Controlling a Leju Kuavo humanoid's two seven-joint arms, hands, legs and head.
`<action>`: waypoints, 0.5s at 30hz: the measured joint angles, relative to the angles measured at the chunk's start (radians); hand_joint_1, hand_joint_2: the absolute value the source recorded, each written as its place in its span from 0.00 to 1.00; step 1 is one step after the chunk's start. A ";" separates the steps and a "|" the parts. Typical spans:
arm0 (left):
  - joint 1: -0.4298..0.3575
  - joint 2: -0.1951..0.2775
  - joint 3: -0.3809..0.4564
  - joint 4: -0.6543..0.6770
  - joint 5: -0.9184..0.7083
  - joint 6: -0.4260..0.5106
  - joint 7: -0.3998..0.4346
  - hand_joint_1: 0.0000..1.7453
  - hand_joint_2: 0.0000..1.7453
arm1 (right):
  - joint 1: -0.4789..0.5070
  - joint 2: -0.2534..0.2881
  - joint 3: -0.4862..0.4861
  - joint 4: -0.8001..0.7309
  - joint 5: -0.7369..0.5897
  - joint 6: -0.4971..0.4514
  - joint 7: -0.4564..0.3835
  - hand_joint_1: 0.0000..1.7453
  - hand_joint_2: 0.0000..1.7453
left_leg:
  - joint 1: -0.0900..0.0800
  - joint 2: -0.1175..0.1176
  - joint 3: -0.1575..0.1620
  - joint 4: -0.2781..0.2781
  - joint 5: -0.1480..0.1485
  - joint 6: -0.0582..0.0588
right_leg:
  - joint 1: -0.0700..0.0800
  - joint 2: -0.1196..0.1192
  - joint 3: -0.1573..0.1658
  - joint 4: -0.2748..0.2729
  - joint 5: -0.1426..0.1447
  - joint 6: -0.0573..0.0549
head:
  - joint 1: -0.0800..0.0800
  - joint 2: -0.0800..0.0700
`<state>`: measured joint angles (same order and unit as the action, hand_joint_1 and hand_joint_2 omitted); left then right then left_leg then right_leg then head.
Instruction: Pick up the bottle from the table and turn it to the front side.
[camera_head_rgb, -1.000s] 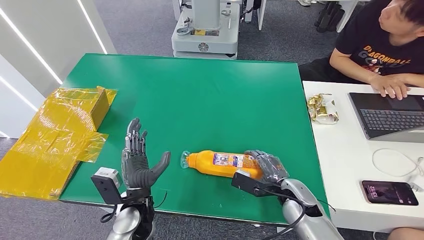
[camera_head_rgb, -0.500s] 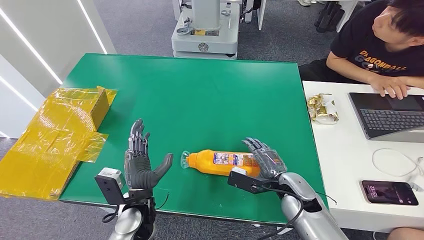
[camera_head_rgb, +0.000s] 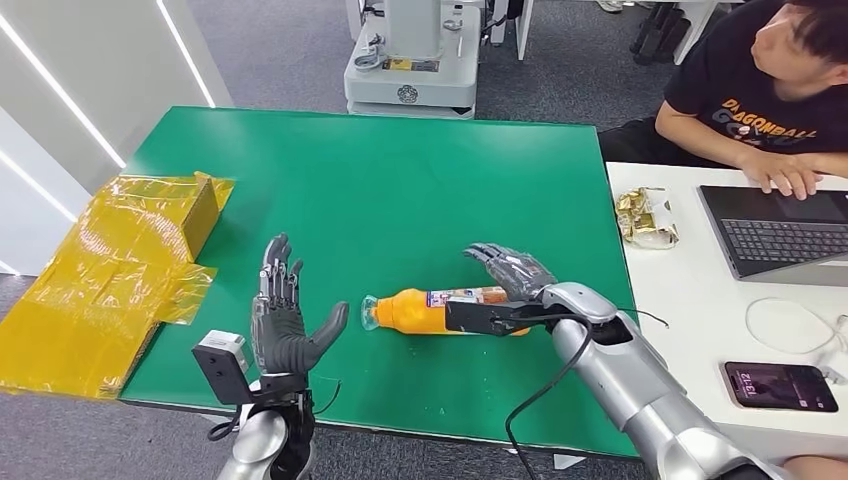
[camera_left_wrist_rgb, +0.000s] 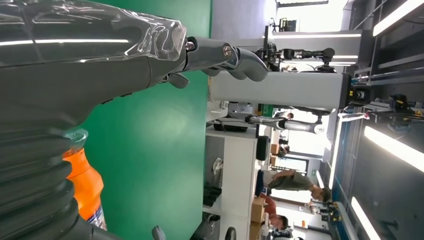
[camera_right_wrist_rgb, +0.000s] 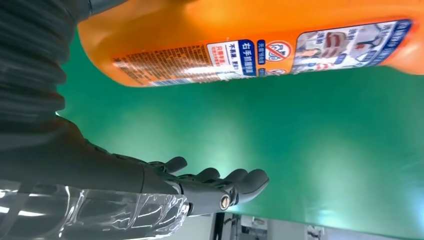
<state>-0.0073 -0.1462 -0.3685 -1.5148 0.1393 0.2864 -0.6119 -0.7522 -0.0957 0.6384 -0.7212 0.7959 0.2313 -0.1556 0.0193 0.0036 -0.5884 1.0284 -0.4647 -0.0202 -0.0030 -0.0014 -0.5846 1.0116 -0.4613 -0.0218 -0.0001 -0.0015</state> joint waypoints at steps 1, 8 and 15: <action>0.000 0.000 0.000 0.001 0.000 0.001 0.000 0.00 1.00 | -0.011 0.004 0.005 0.018 0.000 0.004 -0.002 0.00 1.00 | 0.000 0.000 0.000 0.000 0.000 0.000 | 0.000 0.000 0.000 0.000 0.000 0.000 | 0.000 0.000; -0.001 0.000 0.000 0.006 0.013 0.017 -0.009 0.00 1.00 | -0.086 0.040 0.045 0.152 -0.017 0.058 -0.023 0.00 1.00 | 0.000 0.000 0.000 0.000 0.000 0.000 | 0.000 0.000 0.000 0.000 0.000 0.000 | 0.000 0.000; 0.000 0.000 0.002 0.006 0.014 0.024 -0.011 0.00 1.00 | -0.123 0.074 0.083 0.251 -0.032 0.073 -0.029 0.00 1.00 | 0.000 0.000 0.000 0.000 0.000 0.000 | 0.000 0.000 0.000 0.000 0.000 0.000 | 0.000 0.000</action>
<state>-0.0074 -0.1457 -0.3662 -1.5087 0.1529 0.3100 -0.6226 -0.8750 -0.0217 0.7210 -0.4698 0.7638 0.3044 -0.1842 0.0193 0.0035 -0.5886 1.0284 -0.4648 -0.0202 -0.0030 -0.0014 -0.5846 1.0116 -0.4614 -0.0217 -0.0001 -0.0015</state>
